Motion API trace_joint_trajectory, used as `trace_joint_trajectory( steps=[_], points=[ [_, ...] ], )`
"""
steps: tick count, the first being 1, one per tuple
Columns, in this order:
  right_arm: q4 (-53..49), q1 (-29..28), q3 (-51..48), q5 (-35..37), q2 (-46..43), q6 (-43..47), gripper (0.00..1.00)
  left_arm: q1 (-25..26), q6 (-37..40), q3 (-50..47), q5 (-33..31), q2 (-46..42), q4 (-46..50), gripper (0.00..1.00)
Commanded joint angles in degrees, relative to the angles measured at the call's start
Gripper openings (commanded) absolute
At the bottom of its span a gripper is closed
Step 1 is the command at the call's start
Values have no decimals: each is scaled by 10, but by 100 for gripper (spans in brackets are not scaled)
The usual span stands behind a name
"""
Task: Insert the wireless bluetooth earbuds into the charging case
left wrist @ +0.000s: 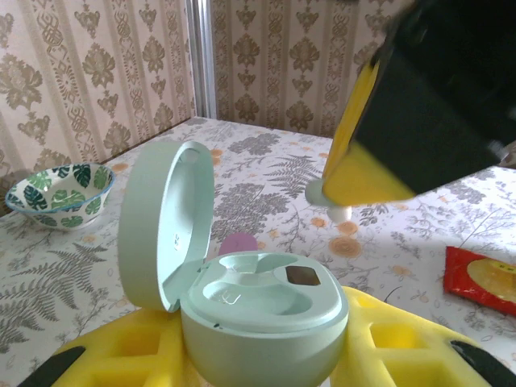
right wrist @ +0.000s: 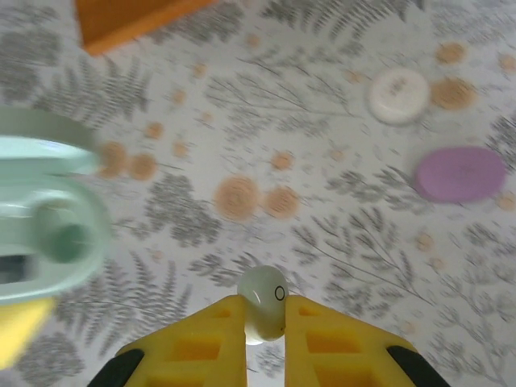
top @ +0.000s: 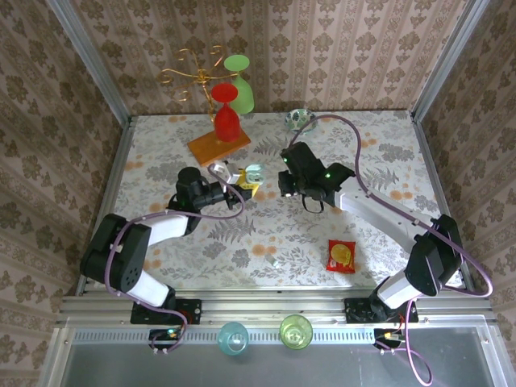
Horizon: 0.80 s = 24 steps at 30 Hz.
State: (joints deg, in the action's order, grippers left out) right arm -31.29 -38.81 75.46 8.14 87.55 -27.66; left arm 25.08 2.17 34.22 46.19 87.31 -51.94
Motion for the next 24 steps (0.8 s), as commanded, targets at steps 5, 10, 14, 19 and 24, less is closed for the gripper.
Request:
trace_joint_trajectory(
  steps=[5,10,14,19,24],
  points=[
    [53,-13,54,-91,17,7,13,7,29,9,-18,10,-25,22],
    [66,-15,70,-115,33,6,13,7,24,6,-16,12,-47,21],
    [70,-19,77,-127,43,10,14,7,24,6,-17,12,-48,21],
    [75,-20,83,-133,50,13,13,7,25,6,-14,11,-49,21],
    [80,-20,87,-139,60,12,13,21,23,6,-13,11,-49,21]
  ],
)
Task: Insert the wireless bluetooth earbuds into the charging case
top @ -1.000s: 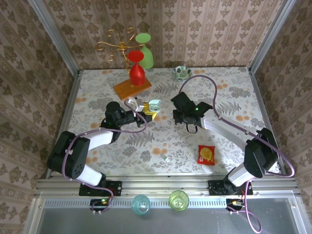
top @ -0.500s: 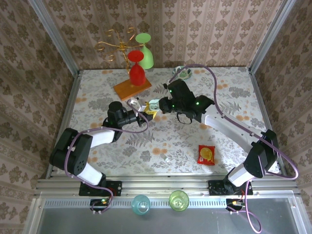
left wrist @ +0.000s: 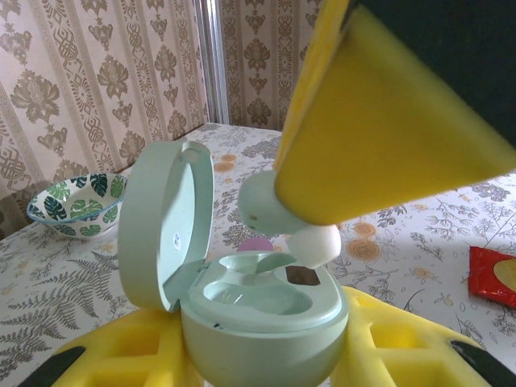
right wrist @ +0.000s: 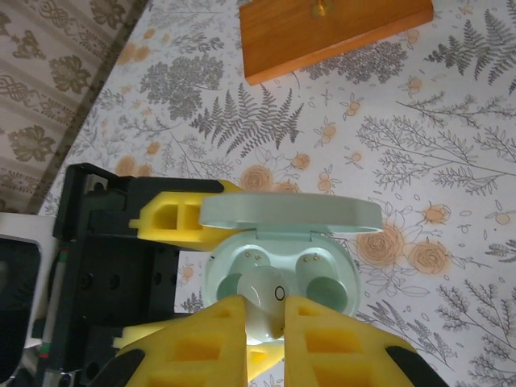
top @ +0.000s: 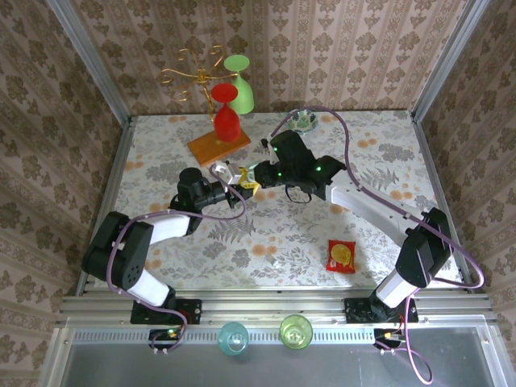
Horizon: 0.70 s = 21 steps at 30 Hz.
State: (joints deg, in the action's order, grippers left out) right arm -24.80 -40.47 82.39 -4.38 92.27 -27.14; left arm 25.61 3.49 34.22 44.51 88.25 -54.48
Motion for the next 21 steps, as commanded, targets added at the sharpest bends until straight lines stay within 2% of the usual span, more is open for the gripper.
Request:
trace_joint_trajectory(
  steps=[1,21],
  points=[
    [16,-4,19,-16,14,7,13,18,10,5,4,1,-23,21],
    [6,-8,4,9,5,10,13,9,-8,-1,-14,6,-40,21]
  ],
)
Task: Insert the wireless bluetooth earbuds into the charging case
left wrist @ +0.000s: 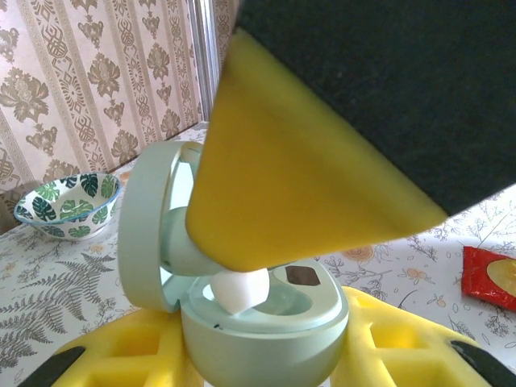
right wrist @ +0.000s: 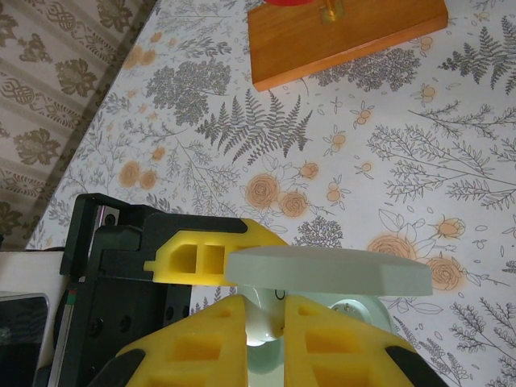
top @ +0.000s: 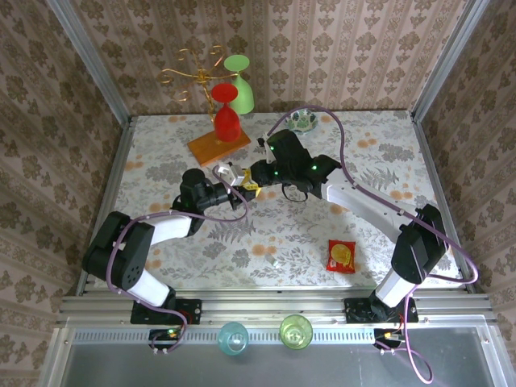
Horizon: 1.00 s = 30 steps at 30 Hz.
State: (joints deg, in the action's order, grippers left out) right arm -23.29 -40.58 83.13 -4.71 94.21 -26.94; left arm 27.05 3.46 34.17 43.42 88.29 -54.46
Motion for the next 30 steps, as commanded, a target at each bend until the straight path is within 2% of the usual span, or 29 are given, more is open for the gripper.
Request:
trace_joint_trajectory(
  steps=[1,17,23,30],
  points=[
    [-8,-6,-3,12,-13,8,13,-5,-12,-1,-5,9,-44,21],
    [-16,-6,-13,22,-15,16,13,-5,-18,0,-12,8,-51,20],
    [-21,-8,-1,-9,0,18,14,-5,-17,3,-17,8,-49,20],
    [-39,-9,7,-1,8,33,16,-5,-24,4,-19,2,-58,19]
  ],
)
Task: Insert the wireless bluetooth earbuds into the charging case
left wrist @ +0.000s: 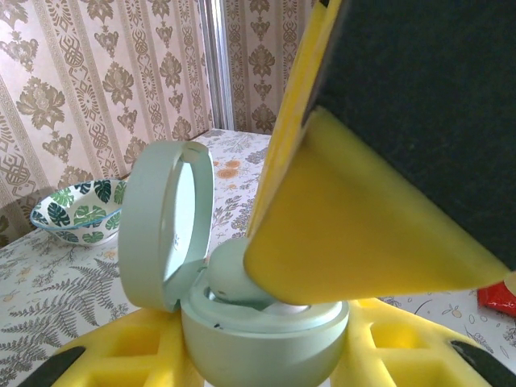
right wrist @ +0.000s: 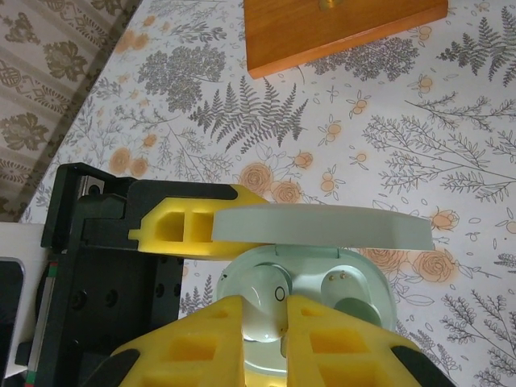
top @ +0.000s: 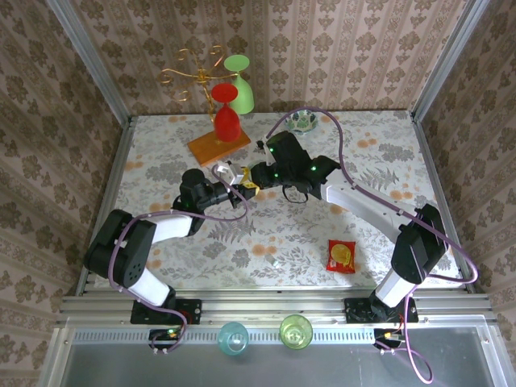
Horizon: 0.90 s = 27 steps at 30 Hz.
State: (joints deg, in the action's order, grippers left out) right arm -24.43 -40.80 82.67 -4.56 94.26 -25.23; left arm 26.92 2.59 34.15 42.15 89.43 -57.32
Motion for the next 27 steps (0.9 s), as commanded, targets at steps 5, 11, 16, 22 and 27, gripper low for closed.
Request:
trace_joint_trajectory(
  steps=[5,11,16,22,27],
  points=[
    [-24,-7,19,-16,4,20,22,-4,-22,5,-2,-7,-39,20],
    [-6,-5,22,-2,-11,20,33,-4,-37,-1,4,5,-72,20],
    [19,-4,1,23,-36,20,49,-22,-32,-5,0,3,-71,19],
    [91,3,-63,15,-92,13,54,-26,-16,-15,4,5,-90,19],
    [148,21,-118,-34,-130,-5,54,-26,-11,-21,8,3,-103,19]
  ],
)
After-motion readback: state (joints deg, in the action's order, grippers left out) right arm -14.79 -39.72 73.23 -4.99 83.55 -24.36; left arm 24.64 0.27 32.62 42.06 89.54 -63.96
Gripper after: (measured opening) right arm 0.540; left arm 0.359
